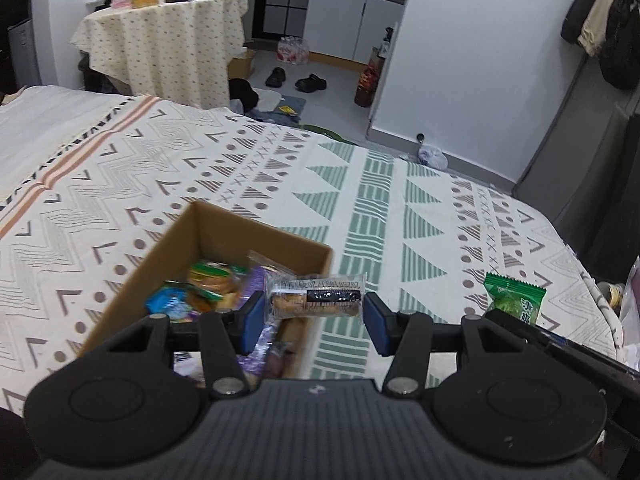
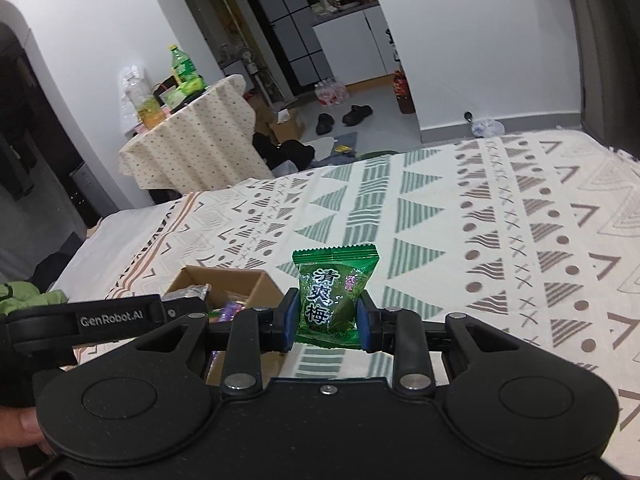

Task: Organize snacks
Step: 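Carry wrapped bar with left tool over the box while right tool carries green candy there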

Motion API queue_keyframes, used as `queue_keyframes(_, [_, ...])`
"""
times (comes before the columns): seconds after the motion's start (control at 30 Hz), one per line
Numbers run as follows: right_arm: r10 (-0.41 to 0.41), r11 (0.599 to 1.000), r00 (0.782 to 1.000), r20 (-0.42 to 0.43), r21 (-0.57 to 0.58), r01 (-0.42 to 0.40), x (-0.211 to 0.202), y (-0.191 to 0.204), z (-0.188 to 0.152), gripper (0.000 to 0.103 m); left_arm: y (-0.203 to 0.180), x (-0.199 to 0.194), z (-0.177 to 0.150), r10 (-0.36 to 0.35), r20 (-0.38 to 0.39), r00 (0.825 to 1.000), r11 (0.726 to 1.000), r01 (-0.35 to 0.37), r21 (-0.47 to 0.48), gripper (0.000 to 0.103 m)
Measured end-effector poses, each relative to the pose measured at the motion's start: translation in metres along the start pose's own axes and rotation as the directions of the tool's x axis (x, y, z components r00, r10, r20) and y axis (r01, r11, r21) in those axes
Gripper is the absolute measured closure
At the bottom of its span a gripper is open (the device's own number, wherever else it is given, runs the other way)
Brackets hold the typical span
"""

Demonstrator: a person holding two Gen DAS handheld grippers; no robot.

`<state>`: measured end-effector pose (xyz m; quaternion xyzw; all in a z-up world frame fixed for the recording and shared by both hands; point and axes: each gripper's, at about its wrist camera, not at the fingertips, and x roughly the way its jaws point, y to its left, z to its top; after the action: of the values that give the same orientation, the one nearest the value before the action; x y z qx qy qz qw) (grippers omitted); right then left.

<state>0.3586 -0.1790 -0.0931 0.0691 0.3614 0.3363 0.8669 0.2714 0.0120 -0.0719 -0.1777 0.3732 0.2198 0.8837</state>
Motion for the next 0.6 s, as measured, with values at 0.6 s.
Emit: queue_keyframes(0.6, [0.03, 0.997, 1.0, -0.007, -0.069, -0.03, 0.014, 0.054, -0.005, 0.074, 0.085, -0.019, 0.022, 0.03, 0.025, 0.999, 0.992, -0.027, -0.121, 0.051])
